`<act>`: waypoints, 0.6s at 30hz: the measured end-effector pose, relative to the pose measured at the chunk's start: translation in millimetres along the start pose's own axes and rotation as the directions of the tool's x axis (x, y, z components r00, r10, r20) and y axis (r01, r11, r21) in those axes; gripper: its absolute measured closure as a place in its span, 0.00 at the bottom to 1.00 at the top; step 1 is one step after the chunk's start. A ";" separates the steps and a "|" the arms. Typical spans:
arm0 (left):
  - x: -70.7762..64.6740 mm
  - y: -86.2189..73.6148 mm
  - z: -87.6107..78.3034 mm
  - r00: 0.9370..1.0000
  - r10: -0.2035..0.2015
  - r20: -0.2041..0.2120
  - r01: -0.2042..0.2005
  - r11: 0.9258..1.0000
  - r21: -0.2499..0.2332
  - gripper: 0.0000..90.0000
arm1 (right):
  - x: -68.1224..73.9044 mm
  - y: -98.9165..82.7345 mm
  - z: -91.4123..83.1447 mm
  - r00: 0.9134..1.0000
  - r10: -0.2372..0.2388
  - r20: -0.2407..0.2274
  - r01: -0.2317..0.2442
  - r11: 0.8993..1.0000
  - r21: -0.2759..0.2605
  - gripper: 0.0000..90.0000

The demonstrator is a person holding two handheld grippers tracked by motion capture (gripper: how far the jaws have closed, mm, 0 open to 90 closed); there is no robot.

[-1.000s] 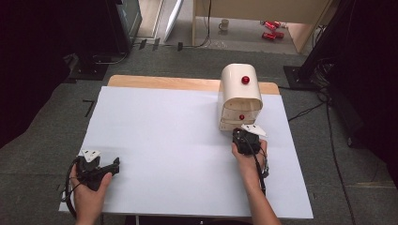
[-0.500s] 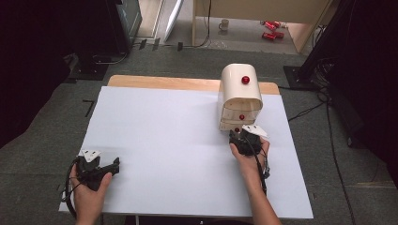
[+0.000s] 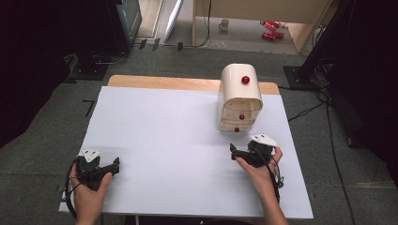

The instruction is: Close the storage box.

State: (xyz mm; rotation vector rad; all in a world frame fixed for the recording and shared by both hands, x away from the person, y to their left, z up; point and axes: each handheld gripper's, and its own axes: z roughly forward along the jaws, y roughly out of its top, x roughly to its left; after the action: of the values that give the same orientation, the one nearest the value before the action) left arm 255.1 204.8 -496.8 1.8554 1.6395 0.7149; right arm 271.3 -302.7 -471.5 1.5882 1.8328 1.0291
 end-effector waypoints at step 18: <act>-0.1 0.0 0.0 1.000 0.000 0.000 0.000 1.000 0.000 0.13 | -39.2 -35.8 -41.0 0.998 0.000 0.070 -0.001 1.000 0.018 0.00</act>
State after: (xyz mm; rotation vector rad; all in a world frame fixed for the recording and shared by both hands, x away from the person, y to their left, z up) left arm 255.1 204.7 -496.8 1.8557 1.6392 0.7154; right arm 225.6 -351.0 -480.2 1.6144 1.7998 0.9482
